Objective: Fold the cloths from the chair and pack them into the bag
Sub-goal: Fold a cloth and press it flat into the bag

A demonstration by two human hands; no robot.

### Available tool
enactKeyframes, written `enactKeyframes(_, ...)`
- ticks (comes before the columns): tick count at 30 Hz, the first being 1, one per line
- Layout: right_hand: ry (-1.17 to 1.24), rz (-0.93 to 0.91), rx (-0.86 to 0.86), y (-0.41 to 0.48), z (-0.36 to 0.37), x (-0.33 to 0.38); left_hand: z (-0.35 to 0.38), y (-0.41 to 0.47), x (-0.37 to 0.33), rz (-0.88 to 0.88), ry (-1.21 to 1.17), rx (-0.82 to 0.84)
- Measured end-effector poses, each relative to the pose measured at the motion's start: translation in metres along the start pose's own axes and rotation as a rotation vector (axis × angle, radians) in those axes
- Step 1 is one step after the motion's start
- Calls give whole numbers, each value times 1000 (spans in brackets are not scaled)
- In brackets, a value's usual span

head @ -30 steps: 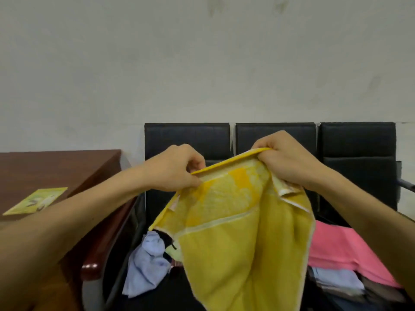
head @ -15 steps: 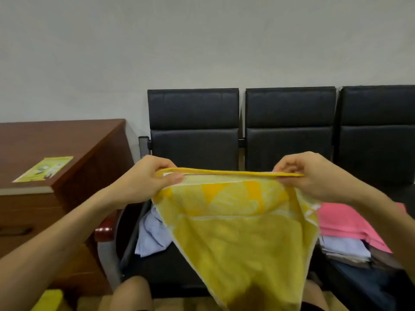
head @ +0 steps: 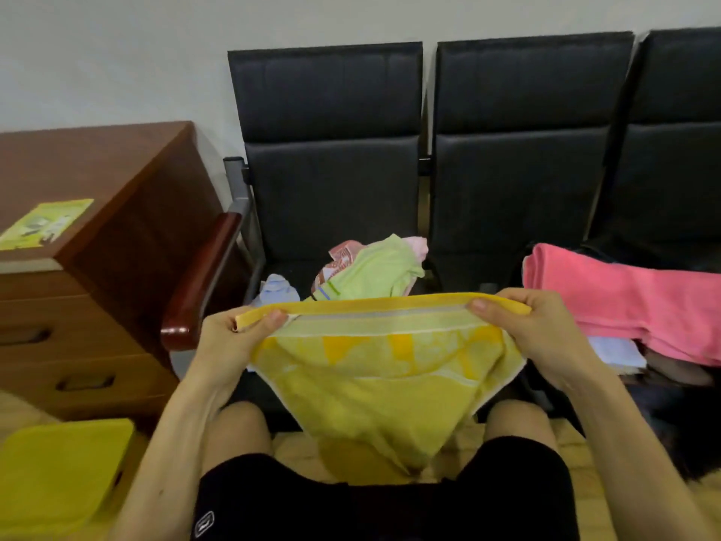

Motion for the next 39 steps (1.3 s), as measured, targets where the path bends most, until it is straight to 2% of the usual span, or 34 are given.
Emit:
enactKeyframes(4,87,14,-25,1,8,-13,6,-12,28,-76,-118,-111)
enactKeyframes(9,61,50,-30,1,14,-33,15,-20,30,-87,-139,-110)
enactKeyframes(13,51,56,-105,-4,11,-41,27,-27,24,-67,-135,-131)
enactKeyframes(16,89,76,-164,-10,16,-42,39,-30,21,-38,-127,-106)
enactKeyframes(21,147,64,-27,-18,56,-33,71,-31,10,-43,-163,-8)
enactKeyframes(29,208,78,81,-25,106,-15,103,-36,8,-74,-179,52)
enactKeyframes(39,127,110,48,-24,120,-14,118,-45,4,-51,-225,198)
Point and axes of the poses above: each hand's wrist, its own y-axis towards the middle knuckle, its own z-axis out of the palm, x = y × z, the point moved 10 cm from there along y, towards the middle knuckle, and after that the axes turned 5 degrees about z, right-handed, at the moved point
